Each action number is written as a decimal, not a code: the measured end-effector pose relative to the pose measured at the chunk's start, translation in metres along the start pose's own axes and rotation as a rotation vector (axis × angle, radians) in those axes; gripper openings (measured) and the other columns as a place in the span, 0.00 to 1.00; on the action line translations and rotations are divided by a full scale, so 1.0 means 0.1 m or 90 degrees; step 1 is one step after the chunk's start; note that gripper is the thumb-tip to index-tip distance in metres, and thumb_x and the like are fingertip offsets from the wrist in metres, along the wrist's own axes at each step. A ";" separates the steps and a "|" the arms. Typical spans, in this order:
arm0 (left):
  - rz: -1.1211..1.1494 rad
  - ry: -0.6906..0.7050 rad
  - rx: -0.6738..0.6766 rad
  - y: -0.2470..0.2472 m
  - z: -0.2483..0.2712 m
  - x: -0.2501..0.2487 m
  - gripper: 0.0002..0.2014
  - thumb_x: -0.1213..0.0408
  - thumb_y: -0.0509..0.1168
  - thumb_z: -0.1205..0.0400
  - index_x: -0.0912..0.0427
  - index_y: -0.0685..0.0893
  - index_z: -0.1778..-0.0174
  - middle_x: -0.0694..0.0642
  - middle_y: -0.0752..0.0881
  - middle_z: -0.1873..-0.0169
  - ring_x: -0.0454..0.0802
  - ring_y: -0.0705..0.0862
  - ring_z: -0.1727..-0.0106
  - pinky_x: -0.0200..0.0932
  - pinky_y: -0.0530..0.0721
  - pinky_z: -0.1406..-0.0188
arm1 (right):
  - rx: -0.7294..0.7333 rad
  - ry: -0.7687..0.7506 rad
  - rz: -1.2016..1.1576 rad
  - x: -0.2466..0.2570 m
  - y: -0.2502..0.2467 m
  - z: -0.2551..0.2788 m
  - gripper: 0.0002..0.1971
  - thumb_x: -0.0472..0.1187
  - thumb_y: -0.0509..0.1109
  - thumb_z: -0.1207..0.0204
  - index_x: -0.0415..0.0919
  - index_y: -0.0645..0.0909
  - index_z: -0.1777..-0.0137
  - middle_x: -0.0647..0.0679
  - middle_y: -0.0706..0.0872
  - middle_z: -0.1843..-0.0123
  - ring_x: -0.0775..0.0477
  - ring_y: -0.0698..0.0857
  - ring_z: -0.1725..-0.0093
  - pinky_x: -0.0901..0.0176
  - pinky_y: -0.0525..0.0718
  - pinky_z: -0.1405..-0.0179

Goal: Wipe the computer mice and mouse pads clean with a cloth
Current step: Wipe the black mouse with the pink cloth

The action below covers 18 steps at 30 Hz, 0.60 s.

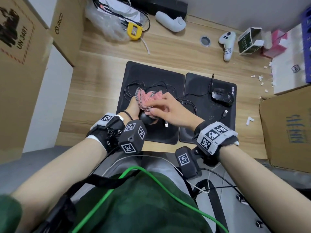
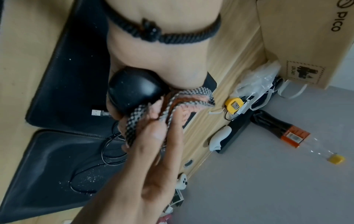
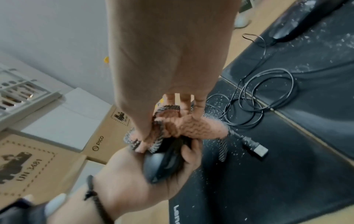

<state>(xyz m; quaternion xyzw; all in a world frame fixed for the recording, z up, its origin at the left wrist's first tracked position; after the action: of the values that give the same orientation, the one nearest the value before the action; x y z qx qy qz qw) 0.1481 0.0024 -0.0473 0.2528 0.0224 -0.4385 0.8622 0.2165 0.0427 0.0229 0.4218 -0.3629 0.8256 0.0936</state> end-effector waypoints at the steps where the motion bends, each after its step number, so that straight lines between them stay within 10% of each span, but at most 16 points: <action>1: -0.012 -0.008 0.007 0.03 0.01 0.00 0.23 0.43 0.50 0.18 0.55 0.83 0.62 0.57 0.88 0.71 0.55 0.85 0.71 0.44 0.79 0.63 | -0.003 -0.023 0.021 0.06 -0.04 -0.01 0.15 0.39 0.70 0.20 0.44 0.84 0.35 0.59 0.69 0.56 0.67 0.70 0.52 0.81 0.68 0.49; 4: -0.073 -0.034 0.034 0.13 0.04 0.05 0.19 0.49 0.51 0.18 0.58 0.81 0.57 0.58 0.82 0.64 0.55 0.80 0.68 0.40 0.81 0.68 | -0.059 -0.035 0.050 0.02 -0.25 -0.11 0.14 0.39 0.68 0.21 0.44 0.85 0.36 0.57 0.83 0.59 0.63 0.83 0.59 0.71 0.76 0.56; 7: -0.106 -0.042 0.067 0.22 0.04 0.08 0.18 0.50 0.50 0.17 0.58 0.78 0.48 0.61 0.81 0.62 0.57 0.80 0.68 0.41 0.82 0.71 | -0.093 0.090 0.051 -0.15 -0.40 -0.10 0.15 0.44 0.65 0.18 0.50 0.83 0.33 0.48 0.84 0.50 0.47 0.86 0.50 0.55 0.81 0.42; 15: 0.036 -0.008 0.027 0.13 0.00 0.00 0.26 0.44 0.44 0.16 0.57 0.81 0.59 0.58 0.88 0.72 0.57 0.86 0.69 0.43 0.81 0.63 | 0.021 0.045 -0.060 0.06 -0.08 -0.01 0.07 0.46 0.74 0.25 0.59 0.86 0.50 0.56 0.88 0.54 0.62 0.85 0.59 0.70 0.79 0.50; 18: -0.039 -0.020 0.054 0.21 0.07 0.06 0.22 0.47 0.49 0.16 0.59 0.81 0.59 0.59 0.86 0.76 0.54 0.85 0.80 0.41 0.85 0.75 | -0.009 0.067 -0.096 -0.14 -0.18 -0.05 0.09 0.41 0.75 0.26 0.60 0.85 0.55 0.61 0.87 0.59 0.66 0.83 0.63 0.66 0.83 0.49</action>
<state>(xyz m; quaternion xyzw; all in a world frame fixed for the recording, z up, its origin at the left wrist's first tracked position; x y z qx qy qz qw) 0.1667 0.0053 -0.0339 0.2811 -0.0022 -0.4694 0.8370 0.2307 0.0610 0.0198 0.4031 -0.3307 0.8347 0.1775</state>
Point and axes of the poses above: each hand's wrist, its own z-axis away from the middle knuckle, its own y-axis out of the palm, x = y × z, the point moved 9 cm from there along -z, towards the middle knuckle
